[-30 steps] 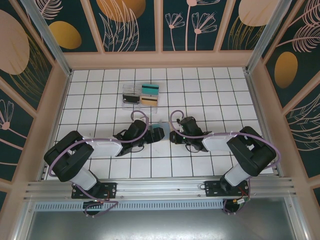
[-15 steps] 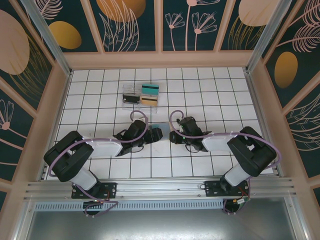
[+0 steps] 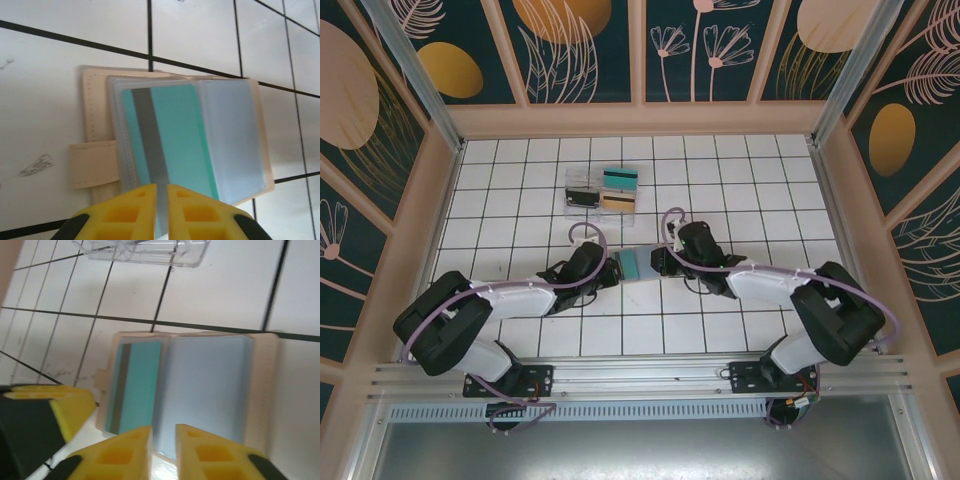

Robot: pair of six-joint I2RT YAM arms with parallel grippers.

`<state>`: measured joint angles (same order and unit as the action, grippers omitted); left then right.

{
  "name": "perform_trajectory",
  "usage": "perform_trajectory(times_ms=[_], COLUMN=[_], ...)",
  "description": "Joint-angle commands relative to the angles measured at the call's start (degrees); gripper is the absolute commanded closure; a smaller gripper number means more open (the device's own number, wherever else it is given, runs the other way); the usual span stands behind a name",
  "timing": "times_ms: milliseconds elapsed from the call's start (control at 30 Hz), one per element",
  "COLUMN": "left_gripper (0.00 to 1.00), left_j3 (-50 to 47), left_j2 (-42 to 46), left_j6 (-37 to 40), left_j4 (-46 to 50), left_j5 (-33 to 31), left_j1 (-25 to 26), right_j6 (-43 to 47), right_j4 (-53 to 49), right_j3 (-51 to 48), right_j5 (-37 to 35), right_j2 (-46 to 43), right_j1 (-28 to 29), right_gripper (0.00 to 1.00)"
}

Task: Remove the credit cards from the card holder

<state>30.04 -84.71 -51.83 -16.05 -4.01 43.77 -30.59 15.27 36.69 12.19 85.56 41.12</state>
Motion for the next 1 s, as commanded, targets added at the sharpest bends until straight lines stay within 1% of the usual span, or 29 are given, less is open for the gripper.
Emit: perform_trajectory(times_ms=[0, 100, 200, 367, 800, 967], left_gripper=[0.88, 0.89, 0.88, 0.88, 0.89, 0.89], left_j3=[-0.73, -0.88, -0.82, -0.91, -1.74, -1.72], left_j2=[-1.78, -2.72, -3.18, -3.86, -4.59, -4.15], left_j6=[1.38, 1.59, 1.82, 1.9, 0.9, 0.8], left_j4=[-0.57, -1.73, -2.09, -2.51, -2.39, -2.38], left_j5=[-0.69, -0.21, -0.12, -0.12, 0.22, 0.47], left_j1=[-0.67, -0.81, -0.92, -0.88, -0.97, -0.9], right_j6=[-1.52, -2.59, -3.83, -5.2, -5.36, -5.76], right_j4=[1.78, 2.57, 3.67, 4.51, 3.36, 4.38], right_j3=[4.2, 6.62, 8.06, 9.92, 11.48, 11.3], right_j5=[4.61, 6.73, 8.05, 9.52, 8.91, 10.83], right_j2=[4.49, 8.26, 11.58, 15.84, 19.7, 20.03], right_j1=[0.45, 0.44, 0.44, 0.43, 0.01, 0.01], right_gripper=[0.84, 0.85, 0.88, 0.89, 0.85, 0.86])
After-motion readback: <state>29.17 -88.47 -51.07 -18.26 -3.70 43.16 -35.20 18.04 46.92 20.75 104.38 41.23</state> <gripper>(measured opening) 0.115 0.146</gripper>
